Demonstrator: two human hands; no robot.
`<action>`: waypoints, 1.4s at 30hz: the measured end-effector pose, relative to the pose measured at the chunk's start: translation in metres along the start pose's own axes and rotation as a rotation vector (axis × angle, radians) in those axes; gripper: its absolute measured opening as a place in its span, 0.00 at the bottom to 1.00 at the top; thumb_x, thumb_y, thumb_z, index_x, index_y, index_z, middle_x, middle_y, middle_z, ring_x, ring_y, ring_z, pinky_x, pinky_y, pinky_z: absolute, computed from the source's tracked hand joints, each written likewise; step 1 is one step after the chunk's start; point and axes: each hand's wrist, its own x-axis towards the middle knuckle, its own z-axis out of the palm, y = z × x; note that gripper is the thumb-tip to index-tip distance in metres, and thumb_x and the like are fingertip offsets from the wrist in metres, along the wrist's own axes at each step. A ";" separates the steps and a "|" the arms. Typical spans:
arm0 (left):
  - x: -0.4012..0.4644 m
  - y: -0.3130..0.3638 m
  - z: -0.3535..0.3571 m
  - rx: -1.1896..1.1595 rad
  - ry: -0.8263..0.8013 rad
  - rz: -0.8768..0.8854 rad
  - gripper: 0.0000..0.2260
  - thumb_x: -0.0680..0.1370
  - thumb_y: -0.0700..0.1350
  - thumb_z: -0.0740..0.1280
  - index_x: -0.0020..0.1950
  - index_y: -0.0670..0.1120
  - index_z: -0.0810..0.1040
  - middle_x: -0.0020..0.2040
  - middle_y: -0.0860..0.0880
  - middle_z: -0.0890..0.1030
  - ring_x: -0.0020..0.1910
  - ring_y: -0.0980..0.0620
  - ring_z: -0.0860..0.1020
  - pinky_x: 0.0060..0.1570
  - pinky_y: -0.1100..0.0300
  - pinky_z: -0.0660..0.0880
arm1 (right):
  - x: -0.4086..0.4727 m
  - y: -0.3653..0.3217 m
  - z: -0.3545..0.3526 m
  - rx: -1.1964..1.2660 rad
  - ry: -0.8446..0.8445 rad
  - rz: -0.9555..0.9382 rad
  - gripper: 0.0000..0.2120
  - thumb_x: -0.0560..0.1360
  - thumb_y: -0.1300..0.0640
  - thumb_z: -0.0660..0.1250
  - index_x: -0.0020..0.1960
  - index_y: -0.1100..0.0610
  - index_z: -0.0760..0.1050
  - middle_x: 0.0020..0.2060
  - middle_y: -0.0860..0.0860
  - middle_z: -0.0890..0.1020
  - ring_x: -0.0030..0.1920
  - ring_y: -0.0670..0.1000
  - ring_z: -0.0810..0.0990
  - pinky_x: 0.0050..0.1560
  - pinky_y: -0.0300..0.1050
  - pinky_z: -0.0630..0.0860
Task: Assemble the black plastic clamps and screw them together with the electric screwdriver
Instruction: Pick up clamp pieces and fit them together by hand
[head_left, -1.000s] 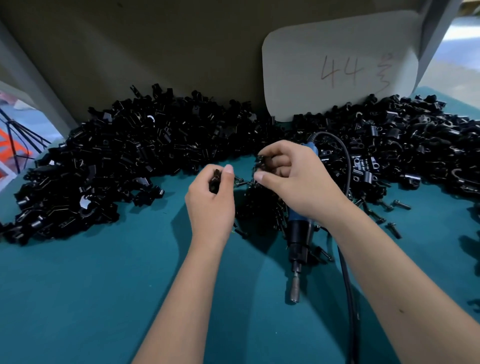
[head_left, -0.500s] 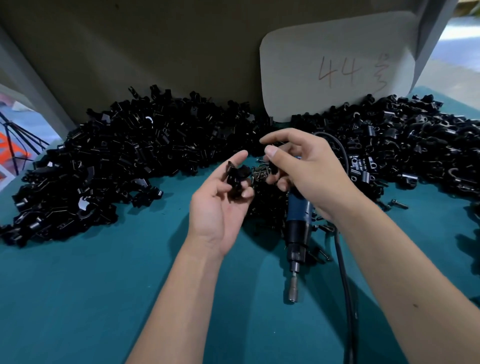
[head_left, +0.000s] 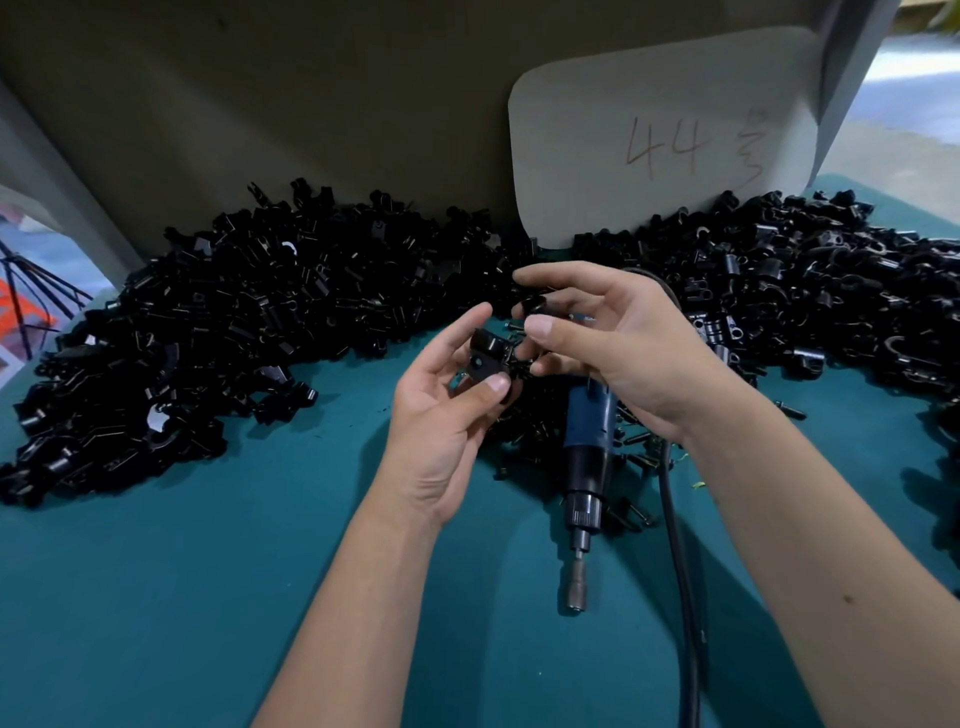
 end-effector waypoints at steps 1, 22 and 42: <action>0.000 0.000 0.000 0.012 -0.007 0.005 0.25 0.76 0.27 0.69 0.67 0.51 0.82 0.52 0.52 0.84 0.54 0.52 0.82 0.55 0.60 0.80 | 0.000 0.000 0.002 0.004 -0.002 -0.012 0.14 0.79 0.63 0.72 0.64 0.58 0.82 0.55 0.68 0.82 0.42 0.56 0.86 0.43 0.44 0.83; -0.001 -0.003 0.003 0.002 0.111 -0.042 0.11 0.76 0.39 0.71 0.58 0.45 0.87 0.53 0.47 0.87 0.43 0.54 0.83 0.46 0.64 0.80 | 0.001 0.002 0.005 0.083 0.136 -0.004 0.12 0.85 0.48 0.65 0.47 0.54 0.79 0.39 0.57 0.85 0.27 0.51 0.75 0.23 0.38 0.65; 0.005 -0.007 -0.006 0.411 0.143 0.336 0.20 0.73 0.27 0.73 0.58 0.48 0.86 0.57 0.47 0.85 0.58 0.49 0.83 0.60 0.52 0.80 | -0.001 0.000 0.005 -0.231 -0.011 0.184 0.07 0.78 0.53 0.75 0.52 0.56 0.85 0.32 0.55 0.80 0.31 0.53 0.74 0.29 0.39 0.73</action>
